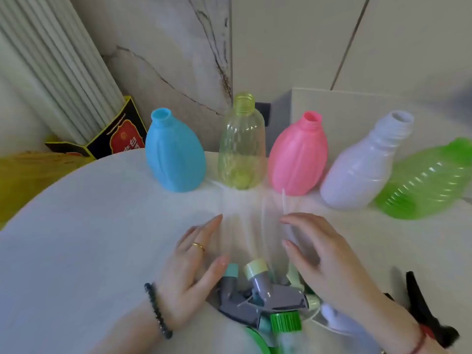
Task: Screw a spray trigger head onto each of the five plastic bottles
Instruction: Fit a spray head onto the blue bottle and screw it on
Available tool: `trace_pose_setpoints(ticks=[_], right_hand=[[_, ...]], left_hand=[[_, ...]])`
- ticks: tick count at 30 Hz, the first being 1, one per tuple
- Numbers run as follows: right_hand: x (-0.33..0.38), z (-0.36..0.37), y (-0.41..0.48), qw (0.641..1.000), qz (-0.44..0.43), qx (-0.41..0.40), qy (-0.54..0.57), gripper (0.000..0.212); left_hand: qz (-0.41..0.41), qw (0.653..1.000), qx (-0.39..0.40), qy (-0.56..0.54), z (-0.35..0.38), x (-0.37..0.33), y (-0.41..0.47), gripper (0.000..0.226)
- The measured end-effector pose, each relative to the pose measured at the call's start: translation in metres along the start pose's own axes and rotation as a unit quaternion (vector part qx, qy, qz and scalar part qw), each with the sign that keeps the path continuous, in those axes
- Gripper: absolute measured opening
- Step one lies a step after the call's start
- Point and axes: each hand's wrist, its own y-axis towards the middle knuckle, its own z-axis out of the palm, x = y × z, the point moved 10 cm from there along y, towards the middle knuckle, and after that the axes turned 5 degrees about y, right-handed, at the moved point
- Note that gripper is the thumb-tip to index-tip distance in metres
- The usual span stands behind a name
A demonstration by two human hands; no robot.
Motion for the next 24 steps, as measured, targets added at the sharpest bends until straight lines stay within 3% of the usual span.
trace_pose_setpoints(ticks=[6,9,16,20,24], right_hand=[[0.006,0.002,0.003,1.0,0.009,0.012,-0.016,0.029],[0.009,0.0,0.004,1.0,0.002,0.014,-0.023,0.028],[0.055,-0.003,0.004,0.997,-0.055,0.008,-0.049,0.03],[0.098,0.025,0.001,0.983,-0.129,0.095,-0.089,0.035],[0.123,0.063,-0.001,0.944,-0.187,0.204,-0.18,0.047]], left_hand=[[0.029,0.999,-0.004,0.02,0.0,-0.011,0.001,0.062],[0.033,0.999,-0.01,0.026,-0.001,-0.008,0.003,0.053],[-0.059,0.988,-0.006,-0.143,-0.005,0.017,-0.003,0.049],[-0.081,0.985,-0.036,-0.15,-0.025,0.028,-0.012,0.051],[-0.089,0.982,-0.095,-0.138,-0.054,0.033,-0.016,0.053]])
